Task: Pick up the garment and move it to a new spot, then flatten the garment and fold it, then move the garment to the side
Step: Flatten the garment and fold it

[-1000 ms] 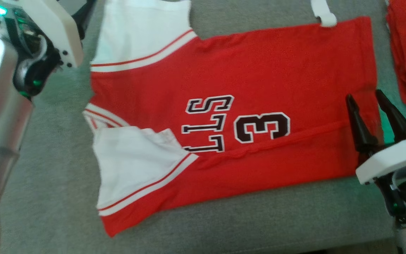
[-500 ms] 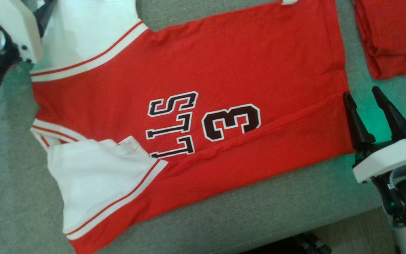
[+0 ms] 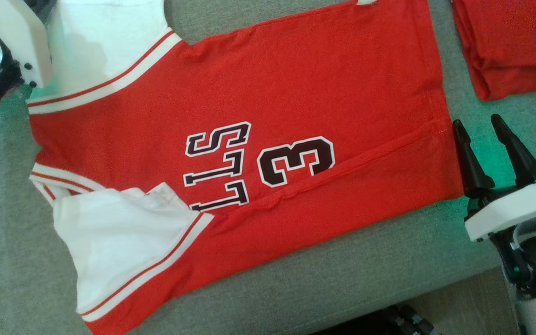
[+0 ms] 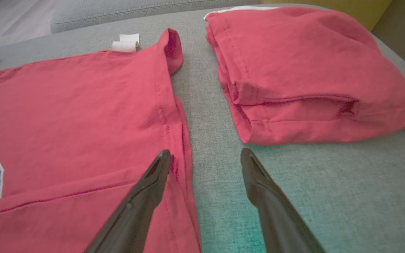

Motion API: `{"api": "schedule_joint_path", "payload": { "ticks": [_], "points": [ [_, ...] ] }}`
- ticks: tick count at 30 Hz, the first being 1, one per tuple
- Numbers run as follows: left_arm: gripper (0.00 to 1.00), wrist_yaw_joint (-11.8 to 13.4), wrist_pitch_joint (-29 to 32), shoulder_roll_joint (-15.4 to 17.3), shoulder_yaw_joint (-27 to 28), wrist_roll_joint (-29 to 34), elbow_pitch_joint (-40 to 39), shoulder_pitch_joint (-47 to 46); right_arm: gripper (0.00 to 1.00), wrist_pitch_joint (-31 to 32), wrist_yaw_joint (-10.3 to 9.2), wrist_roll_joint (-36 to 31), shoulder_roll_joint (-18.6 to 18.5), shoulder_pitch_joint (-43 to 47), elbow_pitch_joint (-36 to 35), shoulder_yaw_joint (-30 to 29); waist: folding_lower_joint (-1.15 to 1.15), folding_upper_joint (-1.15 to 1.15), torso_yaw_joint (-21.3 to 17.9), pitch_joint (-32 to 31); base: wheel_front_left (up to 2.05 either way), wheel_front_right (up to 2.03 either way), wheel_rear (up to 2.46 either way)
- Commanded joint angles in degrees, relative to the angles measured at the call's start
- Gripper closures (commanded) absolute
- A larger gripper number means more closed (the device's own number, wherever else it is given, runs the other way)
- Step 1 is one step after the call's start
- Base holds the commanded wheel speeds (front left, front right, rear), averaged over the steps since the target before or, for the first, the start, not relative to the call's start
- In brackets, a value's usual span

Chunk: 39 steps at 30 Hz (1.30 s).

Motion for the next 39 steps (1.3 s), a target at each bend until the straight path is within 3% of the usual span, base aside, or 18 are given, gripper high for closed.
{"api": "schedule_joint_path", "payload": {
  "ticks": [1, 6, 11, 18, 22, 35, 36, 37, 38, 39],
  "points": [
    [1.0, 0.09, -0.95, 3.39, 1.3, 0.07, -1.55, -1.75, 0.0, -0.38, -0.04, 0.41, -0.67, -0.22, -1.71, 0.49, 0.0, 0.0, 0.11, -0.13, 0.0, 0.0, 0.0],
    [1.0, 0.09, -6.56, 4.0, -0.49, 0.68, -2.73, -1.98, 0.0, 2.4, -0.04, 3.09, -1.81, -3.69, -2.66, 1.98, 0.0, 0.0, 0.8, -1.36, 0.0, 0.0, 0.0],
    [1.0, 0.09, -10.43, 4.05, -2.98, 0.94, -3.63, -2.55, 0.0, 9.55, -0.04, 6.31, -4.65, -13.61, -0.43, 4.3, 0.0, 0.0, 2.14, -2.76, 0.0, 0.0, 0.0],
    [1.0, 0.09, -12.36, 2.87, -7.28, -0.32, -5.3, -4.78, 0.0, 20.2, -0.04, 9.25, -6.54, -29.58, 14.87, 8.08, 0.0, 0.0, 5.32, -3.25, 0.0, 0.0, 0.0],
    [1.0, 0.09, -12.66, 3.0, -9.12, -1.2, -5.52, -5.88, 0.0, 23.48, -0.04, 9.91, -5.52, -35.33, 21.95, 10.04, 0.0, 0.0, 6.01, -3.13, 0.0, 0.0, 0.0],
    [1.0, 0.09, -15.08, 2.88, -13.45, -3.48, -4.01, -9.43, 0.02, 22.95, -0.04, 8.46, -4.17, -45.57, 34.78, 12.36, 0.0, 0.0, 7.43, -1.67, 0.0, 0.0, 0.0],
    [1.0, 0.09, -15.35, 2.88, -13.76, -3.57, -3.79, -9.65, 0.18, 22.64, -0.04, 8.36, -4.29, -45.87, 35.4, 12.36, 0.0, 0.0, 7.53, -1.62, 0.0, 0.0, 0.0],
    [1.0, 0.09, -15.61, 2.9, -14.07, -3.67, -3.58, -9.87, 0.49, 22.39, -0.04, 8.24, -4.41, -46.11, 36.0, 12.43, 0.0, 0.0, 7.63, -1.58, 0.0, 0.0, 0.0],
    [1.0, 0.09, -15.85, 2.94, -14.39, -3.79, -3.37, -10.08, 0.71, 22.16, -0.04, 8.2, -4.53, -46.28, 36.51, 12.56, 0.0, 0.0, 7.72, -1.55, 0.0, 0.0, 0.0],
    [1.0, 0.09, -16.09, 2.98, -14.69, -3.93, -3.15, -10.29, 1.0, 21.92, -0.04, 8.18, -4.68, -46.41, 36.94, 12.74, 0.0, 0.0, 7.81, -1.53, 0.0, 0.0, 0.0]
  ]
}}
